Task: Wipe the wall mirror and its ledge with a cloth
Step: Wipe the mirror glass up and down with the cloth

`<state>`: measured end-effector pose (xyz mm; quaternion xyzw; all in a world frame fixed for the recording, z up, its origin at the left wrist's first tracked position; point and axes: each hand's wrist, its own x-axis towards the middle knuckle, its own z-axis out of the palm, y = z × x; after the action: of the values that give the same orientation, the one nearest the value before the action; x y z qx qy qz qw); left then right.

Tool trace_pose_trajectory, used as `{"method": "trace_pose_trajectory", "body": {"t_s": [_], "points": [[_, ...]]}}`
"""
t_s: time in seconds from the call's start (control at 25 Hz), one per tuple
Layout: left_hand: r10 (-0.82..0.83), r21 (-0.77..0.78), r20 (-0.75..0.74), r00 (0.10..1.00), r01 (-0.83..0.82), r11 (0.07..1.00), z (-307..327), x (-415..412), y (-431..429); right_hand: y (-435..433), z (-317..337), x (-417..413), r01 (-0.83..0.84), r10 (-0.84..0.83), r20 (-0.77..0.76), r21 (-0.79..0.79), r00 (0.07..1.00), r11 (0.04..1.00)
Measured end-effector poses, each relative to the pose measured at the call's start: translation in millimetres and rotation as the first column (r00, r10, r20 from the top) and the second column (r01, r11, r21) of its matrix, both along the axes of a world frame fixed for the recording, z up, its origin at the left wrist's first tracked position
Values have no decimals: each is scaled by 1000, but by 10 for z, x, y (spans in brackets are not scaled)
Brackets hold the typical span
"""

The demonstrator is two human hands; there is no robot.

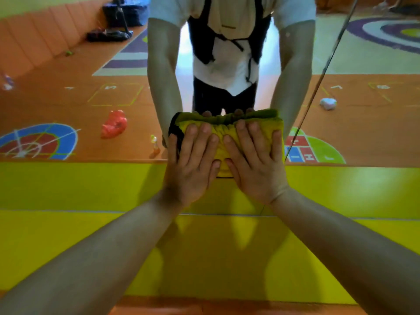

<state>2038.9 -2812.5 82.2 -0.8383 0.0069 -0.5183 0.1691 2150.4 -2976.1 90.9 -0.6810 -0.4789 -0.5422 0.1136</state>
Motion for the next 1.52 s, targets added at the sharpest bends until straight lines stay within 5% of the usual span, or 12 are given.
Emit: {"method": "trace_pose_trajectory", "body": {"t_s": [0.4, 0.76, 1.04, 1.28, 1.52], "points": [[68, 20, -336, 939, -65, 998, -1983, -328, -82, -418, -1869, 59, -37, 34, -13, -283, 999, 958], [-79, -98, -573, 816, 27, 995, -1984, -279, -493, -1022, -1906, 409, -194, 175, -83, -436, 981, 879], [43, 83, -525, 850, 1, 997, -1993, 80, -986, -1495, -1871, 720, -86, 110, 24, -460, 994, 884], [74, 140, -396, 915, -20, 990, -1360, 189, -930, -1522, -1118, 813, 39, 51, 172, -482, 984, 875], [108, 200, -322, 941, -44, 979, 307, 209, -831, -1473, 498, 773, 89, 7, 227, -409, 974, 908]]}}
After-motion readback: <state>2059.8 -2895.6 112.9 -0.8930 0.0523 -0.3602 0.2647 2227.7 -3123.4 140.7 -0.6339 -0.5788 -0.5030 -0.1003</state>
